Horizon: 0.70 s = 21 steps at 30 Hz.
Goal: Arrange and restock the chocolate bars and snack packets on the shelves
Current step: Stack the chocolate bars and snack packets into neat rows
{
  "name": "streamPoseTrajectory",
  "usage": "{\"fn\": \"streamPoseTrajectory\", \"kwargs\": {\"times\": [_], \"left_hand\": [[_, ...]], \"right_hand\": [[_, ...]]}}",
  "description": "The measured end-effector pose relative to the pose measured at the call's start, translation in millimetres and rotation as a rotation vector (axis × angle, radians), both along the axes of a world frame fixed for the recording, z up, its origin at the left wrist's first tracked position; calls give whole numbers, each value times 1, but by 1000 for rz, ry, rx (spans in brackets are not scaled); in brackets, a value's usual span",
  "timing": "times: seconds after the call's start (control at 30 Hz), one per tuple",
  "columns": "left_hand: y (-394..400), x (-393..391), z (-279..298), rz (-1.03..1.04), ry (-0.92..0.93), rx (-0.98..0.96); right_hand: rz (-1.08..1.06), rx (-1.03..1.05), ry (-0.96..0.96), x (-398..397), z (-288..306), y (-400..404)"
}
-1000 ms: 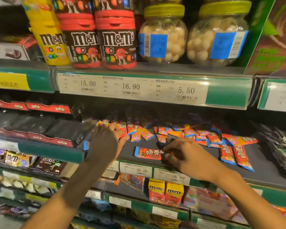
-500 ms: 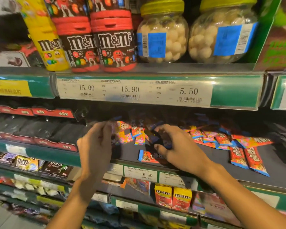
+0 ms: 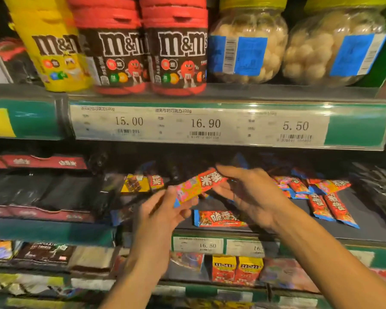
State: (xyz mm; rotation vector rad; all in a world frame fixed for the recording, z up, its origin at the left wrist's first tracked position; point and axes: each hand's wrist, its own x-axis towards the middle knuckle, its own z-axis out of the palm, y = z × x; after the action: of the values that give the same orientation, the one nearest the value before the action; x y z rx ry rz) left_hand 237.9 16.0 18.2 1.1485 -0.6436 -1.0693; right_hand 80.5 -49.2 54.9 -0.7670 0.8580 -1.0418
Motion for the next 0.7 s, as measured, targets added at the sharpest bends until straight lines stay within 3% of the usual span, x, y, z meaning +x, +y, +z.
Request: {"fn": "streamPoseTrajectory", "kwargs": {"times": [0.13, 0.4, 0.53, 0.63, 0.7], "left_hand": [[11, -19, 0, -56, -157, -43], [2, -3, -3, -116, -658, -154], [-36, 45, -19, 157, -1046, -172], [-58, 72, -34, 177, -1572, 94], [-63, 77, -28, 63, -1736, 300]], "right_hand": [[-94, 44, -17, -6, -8, -3], [23, 16, 81, -19, 0, 5], [-7, -186, 486, -37, 18, -2], [119, -575, 1102, -42, 23, -13], [267, -767, 1314, -39, 16, -21]]}}
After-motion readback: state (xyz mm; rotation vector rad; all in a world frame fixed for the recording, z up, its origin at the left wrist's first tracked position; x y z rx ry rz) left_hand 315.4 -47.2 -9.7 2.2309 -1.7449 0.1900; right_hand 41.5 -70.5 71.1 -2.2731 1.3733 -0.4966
